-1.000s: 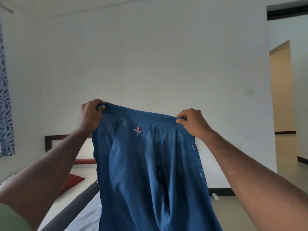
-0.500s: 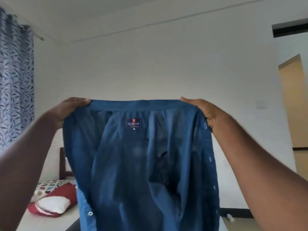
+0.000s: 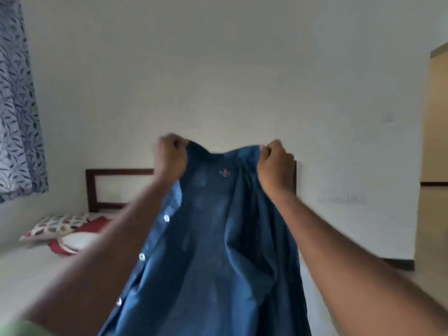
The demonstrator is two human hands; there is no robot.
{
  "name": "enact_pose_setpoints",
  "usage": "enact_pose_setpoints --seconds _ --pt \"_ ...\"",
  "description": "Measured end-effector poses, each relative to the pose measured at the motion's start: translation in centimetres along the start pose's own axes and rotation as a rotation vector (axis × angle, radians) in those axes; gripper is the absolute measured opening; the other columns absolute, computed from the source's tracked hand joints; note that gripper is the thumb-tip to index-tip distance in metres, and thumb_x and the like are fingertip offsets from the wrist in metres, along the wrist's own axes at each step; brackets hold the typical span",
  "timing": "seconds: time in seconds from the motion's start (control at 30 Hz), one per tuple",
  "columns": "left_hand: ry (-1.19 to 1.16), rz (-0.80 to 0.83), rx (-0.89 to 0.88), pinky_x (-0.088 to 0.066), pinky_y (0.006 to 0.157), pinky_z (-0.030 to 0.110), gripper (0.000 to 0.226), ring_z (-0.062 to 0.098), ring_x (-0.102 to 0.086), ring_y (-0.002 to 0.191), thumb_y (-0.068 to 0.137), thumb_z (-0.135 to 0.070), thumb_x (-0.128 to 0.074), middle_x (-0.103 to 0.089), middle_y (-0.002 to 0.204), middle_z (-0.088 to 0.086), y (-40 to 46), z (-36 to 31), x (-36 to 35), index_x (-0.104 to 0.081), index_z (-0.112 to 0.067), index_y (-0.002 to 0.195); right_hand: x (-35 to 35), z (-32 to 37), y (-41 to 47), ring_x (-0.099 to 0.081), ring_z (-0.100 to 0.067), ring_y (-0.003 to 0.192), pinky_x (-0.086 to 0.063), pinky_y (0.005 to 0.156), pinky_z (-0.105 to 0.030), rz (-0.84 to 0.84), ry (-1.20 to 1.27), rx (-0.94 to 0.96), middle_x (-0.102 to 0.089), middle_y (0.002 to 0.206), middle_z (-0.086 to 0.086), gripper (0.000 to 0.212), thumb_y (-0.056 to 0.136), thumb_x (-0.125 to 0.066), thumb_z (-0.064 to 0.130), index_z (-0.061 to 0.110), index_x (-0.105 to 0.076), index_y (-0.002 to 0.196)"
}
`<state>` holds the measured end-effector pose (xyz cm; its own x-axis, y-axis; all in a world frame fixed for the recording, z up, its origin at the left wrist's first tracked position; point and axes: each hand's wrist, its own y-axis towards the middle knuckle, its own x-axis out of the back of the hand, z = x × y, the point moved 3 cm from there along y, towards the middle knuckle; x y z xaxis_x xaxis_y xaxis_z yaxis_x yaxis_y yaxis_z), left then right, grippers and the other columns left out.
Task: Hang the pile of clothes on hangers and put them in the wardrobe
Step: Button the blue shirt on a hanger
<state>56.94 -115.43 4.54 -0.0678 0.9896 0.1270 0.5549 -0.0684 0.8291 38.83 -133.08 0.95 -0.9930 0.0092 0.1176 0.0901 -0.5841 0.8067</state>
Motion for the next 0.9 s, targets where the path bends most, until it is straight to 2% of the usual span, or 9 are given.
enact_pose_setpoints --seconds 0.07,0.2,0.27,0.4,0.53,0.63,0.7,0.77,0.9 --pt "0.011 0.121 0.007 -0.042 0.070 0.030 0.014 0.024 -0.062 0.076 0.095 -0.009 -0.062 -0.069 0.081 0.004 -9.2 3.5 -4.6 -0.076 -0.007 0.092 -2.8 -5.2 -5.6 -0.058 -0.032 0.072 -0.032 0.064 -0.034 0.147 -0.084 -0.024 -0.062 0.076 -0.008 0.025 0.104 -0.049 0.028 0.011 -0.056 0.087" --pt "-0.033 0.507 0.374 -0.049 0.073 0.039 0.018 0.030 -0.067 0.084 0.091 -0.002 -0.061 -0.071 0.084 0.006 -30.8 11.0 -11.5 -0.072 -0.011 0.103 -6.1 -17.1 -20.6 -0.064 -0.036 0.098 -0.042 0.072 -0.033 0.723 -0.211 -0.354 -0.068 0.100 -0.014 0.005 0.096 -0.060 0.020 0.015 -0.058 0.094" --pt "-0.083 0.572 0.506 -0.051 0.075 0.037 0.022 0.022 -0.069 0.084 0.088 -0.001 -0.064 -0.074 0.087 0.003 -39.1 12.5 -12.3 -0.071 -0.015 0.104 -5.4 -21.4 -27.6 -0.065 -0.036 0.098 -0.047 0.074 -0.035 0.843 -0.204 -0.519 -0.070 0.099 -0.013 0.006 0.092 -0.062 0.014 0.018 -0.057 0.092" --pt "-0.201 0.494 0.729 -0.051 0.074 0.022 0.041 0.001 -0.065 0.082 0.085 -0.010 -0.076 -0.069 0.088 -0.007 -47.5 13.7 -12.2 -0.056 -0.032 0.114 -3.2 -26.3 -35.1 -0.067 -0.025 0.093 -0.055 0.087 -0.042 0.876 -0.073 -0.779 -0.069 0.098 -0.005 0.032 0.090 -0.066 0.004 0.012 -0.057 0.119" --pt "-0.409 0.465 0.888 -0.054 0.086 0.021 0.051 0.000 -0.066 0.103 0.090 -0.009 -0.073 -0.068 0.110 0.001 -49.8 13.7 -12.7 -0.047 -0.026 0.131 -2.0 -27.8 -35.7 -0.072 -0.023 0.090 -0.060 0.086 -0.044 0.805 0.095 -0.879 -0.072 0.098 -0.010 0.036 0.088 -0.071 0.000 0.011 -0.055 0.118" --pt "-0.506 0.412 0.864 -0.054 0.089 0.027 0.033 0.014 -0.066 0.108 0.094 -0.021 -0.065 -0.067 0.118 0.006 -48.0 13.5 -14.1 -0.057 -0.020 0.126 -2.3 -26.9 -33.4 -0.072 -0.006 0.080 -0.059 0.078 -0.024 0.653 0.148 -0.752 -0.074 0.090 0.001 0.032 0.087 -0.076 0.003 0.016 -0.059 0.111" --pt "-0.490 0.429 0.785 -0.050 0.098 0.025 0.030 0.009 -0.063 0.114 0.097 -0.013 -0.056 -0.068 0.122 -0.002 -46.8 13.9 -15.2 -0.063 -0.016 0.126 -2.5 -26.7 -32.2 -0.070 -0.004 0.077 -0.054 0.072 -0.015 0.546 0.159 -0.644 -0.073 0.085 0.004 0.029 0.087 -0.076 0.006 0.018 -0.059 0.108" --pt "-0.360 0.543 0.706 -0.047 0.100 0.016 0.039 0.003 -0.063 0.116 0.097 0.006 -0.050 -0.068 0.122 -0.009 -46.8 14.6 -16.1 -0.065 -0.012 0.128 -2.3 -27.8 -32.3 -0.070 -0.009 0.074 -0.056 0.072 -0.021 0.521 0.139 -0.636 -0.072 0.085 0.001 0.032 0.087 -0.075 0.005 0.022 -0.058 0.108" --pt "-0.144 0.654 0.664 -0.046 0.091 0.007 0.042 0.003 -0.067 0.107 0.090 0.012 -0.056 -0.072 0.106 -0.016 -50.1 16.7 -16.6 -0.073 -0.013 0.119 -2.2 -30.5 -35.3 -0.070 -0.014 0.085 -0.062 0.080 -0.036 0.698 0.137 -0.953 -0.067 0.097 -0.003 0.051 0.079 -0.079 -0.003 0.026 -0.053 0.112"
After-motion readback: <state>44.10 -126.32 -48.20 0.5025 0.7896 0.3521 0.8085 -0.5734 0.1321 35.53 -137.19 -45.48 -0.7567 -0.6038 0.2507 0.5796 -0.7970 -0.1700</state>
